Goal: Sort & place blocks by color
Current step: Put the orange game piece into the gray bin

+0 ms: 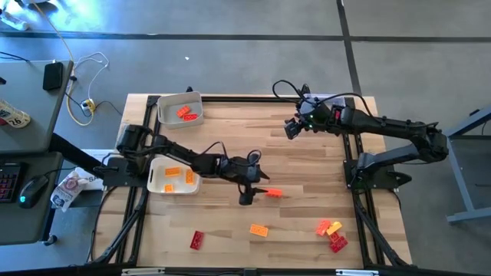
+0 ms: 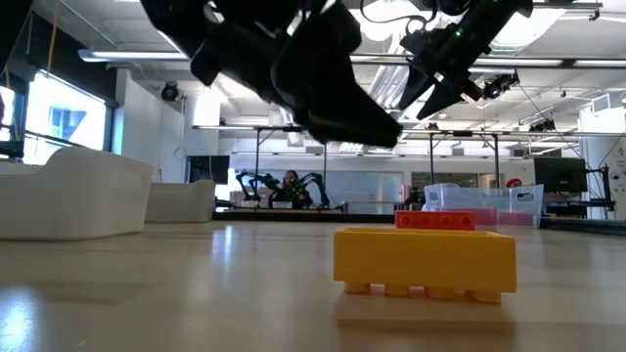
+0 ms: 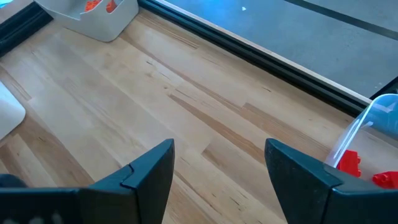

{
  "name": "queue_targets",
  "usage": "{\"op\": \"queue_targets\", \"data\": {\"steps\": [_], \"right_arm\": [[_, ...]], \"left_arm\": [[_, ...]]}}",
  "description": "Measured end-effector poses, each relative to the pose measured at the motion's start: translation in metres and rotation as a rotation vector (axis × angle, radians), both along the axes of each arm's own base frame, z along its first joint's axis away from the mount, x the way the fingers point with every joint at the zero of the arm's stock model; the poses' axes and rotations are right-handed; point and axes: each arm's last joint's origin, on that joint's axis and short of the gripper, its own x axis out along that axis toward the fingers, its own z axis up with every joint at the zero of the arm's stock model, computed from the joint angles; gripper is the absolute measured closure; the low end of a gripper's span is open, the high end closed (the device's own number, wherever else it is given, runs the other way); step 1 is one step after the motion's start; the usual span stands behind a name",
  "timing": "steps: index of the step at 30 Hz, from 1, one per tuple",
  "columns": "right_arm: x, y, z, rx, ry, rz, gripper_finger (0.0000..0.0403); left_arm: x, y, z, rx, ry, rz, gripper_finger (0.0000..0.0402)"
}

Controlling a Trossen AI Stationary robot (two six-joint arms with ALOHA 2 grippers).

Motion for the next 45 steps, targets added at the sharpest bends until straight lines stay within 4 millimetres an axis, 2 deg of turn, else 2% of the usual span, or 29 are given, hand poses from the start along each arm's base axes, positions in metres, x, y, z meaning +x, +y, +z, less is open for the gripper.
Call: {"op": "queue_targets", "data": {"steps": [7,14,27,40,45], "right_arm": [[0.000,0.000,0.000,0.000,0.000,0.000,0.0166],[0.000,0.000,0.000,0.000,0.001,0.000,0.0166],[0.000,0.000,0.000,0.001,0.001,0.000,0.0166],[-0.001,0.001,-0.001,0.008,0.016,0.000,0.0166],[-0.001,0.001,-0.002,0.010,0.020,0.001,0.0166]], "left_arm": [[0.007,-0.001,-0.028,0.000,0.026,-0.003,0.0174],[0.010,-0.001,-0.043,0.007,0.050,-0.007,0.0174],[0.011,-0.003,-0.051,-0.012,0.050,-0.043,0.0174],[0.032,-0.005,-0.070,-0.012,0.056,-0.046,0.0175],[0.032,-0.003,-0.071,-0.012,0.057,-0.043,0.0217]]}}
